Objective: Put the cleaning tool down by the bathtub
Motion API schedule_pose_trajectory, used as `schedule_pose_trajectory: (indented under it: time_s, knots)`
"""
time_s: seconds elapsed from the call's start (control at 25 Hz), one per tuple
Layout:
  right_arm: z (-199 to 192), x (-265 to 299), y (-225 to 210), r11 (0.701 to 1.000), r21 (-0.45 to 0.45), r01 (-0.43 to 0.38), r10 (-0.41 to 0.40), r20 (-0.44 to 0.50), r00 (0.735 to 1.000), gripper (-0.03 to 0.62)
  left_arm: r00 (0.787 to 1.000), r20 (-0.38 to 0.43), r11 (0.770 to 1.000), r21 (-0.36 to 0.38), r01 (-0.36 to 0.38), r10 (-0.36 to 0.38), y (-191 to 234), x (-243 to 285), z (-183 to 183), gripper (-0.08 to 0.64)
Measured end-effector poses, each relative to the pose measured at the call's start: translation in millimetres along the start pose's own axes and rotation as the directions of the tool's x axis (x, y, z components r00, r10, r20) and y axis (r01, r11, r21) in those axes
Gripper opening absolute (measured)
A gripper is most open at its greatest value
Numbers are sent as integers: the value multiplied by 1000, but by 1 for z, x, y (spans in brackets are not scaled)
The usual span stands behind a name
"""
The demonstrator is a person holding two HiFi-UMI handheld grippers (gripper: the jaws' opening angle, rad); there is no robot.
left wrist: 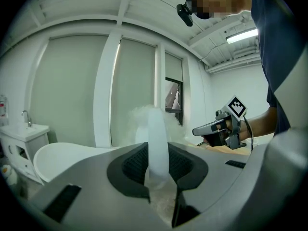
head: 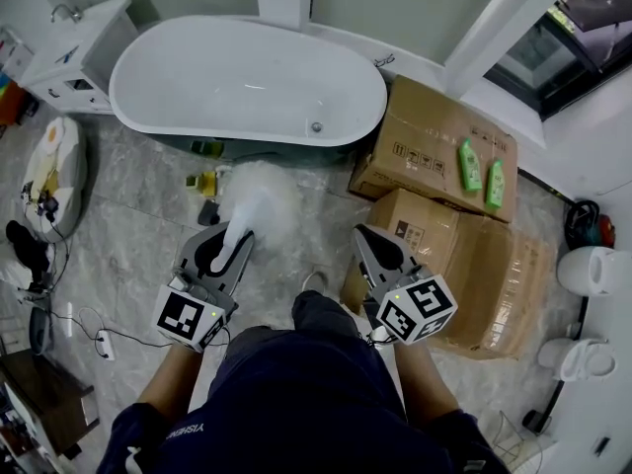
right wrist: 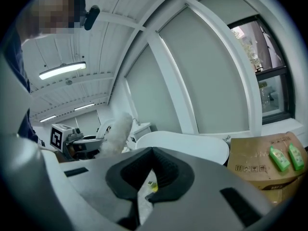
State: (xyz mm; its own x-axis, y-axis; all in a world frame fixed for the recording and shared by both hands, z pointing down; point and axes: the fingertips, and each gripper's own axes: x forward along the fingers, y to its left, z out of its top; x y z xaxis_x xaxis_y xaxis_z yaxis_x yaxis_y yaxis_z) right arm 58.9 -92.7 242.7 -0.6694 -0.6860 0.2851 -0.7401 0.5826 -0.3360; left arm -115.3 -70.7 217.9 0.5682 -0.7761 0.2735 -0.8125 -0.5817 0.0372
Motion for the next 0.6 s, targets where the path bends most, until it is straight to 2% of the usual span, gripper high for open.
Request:
schedule_pose_trajectory:
  time_s: [0.24, 0.6]
  knots:
    - [14, 26, -47, 1000, 7, -29, 29, -21, 999, 5, 999, -21, 1000, 5, -25, 25, 12, 52, 8, 107]
    - [3, 62, -102, 999, 36, -37, 39, -66, 997, 5, 994, -103, 1000, 1, -21, 21, 24, 116, -17, 107]
